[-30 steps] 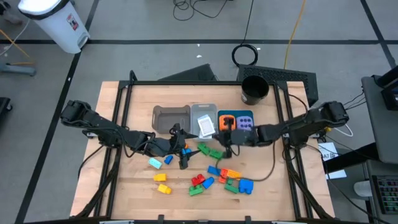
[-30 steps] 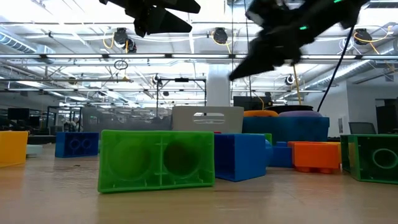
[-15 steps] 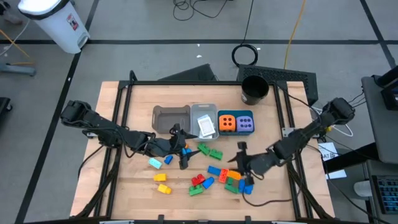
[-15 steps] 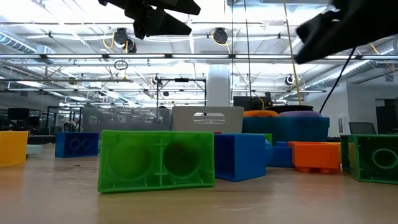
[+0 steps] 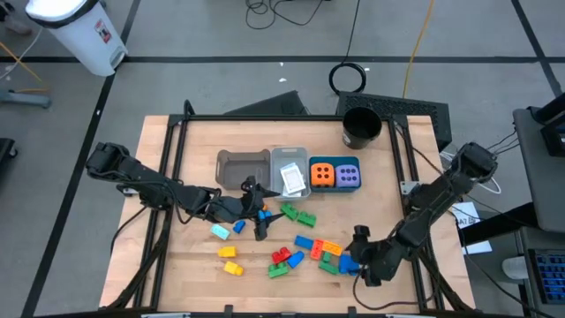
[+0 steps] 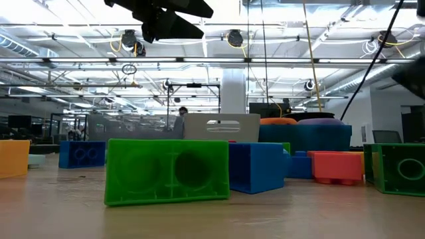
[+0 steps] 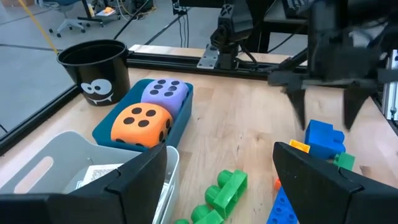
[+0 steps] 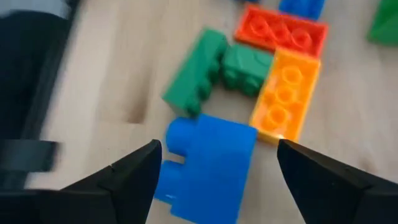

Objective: Pick & Place Toys
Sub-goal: Put the blue game piece into the black bin

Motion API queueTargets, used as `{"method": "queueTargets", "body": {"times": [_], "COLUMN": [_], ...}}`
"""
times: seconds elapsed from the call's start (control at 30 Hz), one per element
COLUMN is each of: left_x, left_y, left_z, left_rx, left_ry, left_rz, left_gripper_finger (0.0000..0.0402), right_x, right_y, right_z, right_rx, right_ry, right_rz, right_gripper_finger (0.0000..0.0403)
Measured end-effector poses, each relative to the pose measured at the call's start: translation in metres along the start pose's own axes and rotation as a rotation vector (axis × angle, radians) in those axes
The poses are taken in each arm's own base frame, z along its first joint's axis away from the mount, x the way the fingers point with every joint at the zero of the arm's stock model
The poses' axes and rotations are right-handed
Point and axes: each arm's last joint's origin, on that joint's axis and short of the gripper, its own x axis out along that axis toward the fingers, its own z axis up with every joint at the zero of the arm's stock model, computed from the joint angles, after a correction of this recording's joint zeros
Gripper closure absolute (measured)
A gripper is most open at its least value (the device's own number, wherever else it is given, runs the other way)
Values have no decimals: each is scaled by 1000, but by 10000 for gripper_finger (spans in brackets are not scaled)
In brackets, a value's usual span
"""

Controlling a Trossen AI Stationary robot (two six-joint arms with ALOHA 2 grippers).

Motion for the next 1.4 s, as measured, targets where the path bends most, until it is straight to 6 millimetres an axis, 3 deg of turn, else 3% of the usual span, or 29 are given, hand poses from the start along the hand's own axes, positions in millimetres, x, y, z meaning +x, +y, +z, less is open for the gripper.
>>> {"method": "queueTargets", "body": {"times": [0.27,0.5,0.7,0.87,1.4], "left_x": [0,0,0,0,2], "left_y": [0,0,0,0,-1], "left_z": [0,0,0,0,1], "left_rx": [-3,-6,-6,-6,-51], "left_ry": [1,4,4,3,-18], "left_rz": [1,3,3,3,0], "left_gripper_finger": [103,103,103,103,103], "right_x": [23,24,22,12,-28], "right_y": [3,-2,-2,-9,-25], "right_z": [-12,-13,-13,-9,10], "right_rx": [64,53,35,29,-73], "right_ry": [83,133,192,229,42], "right_rz": [-3,-27,28,52,-47], "right_gripper_finger": [108,139,191,240,239]}}
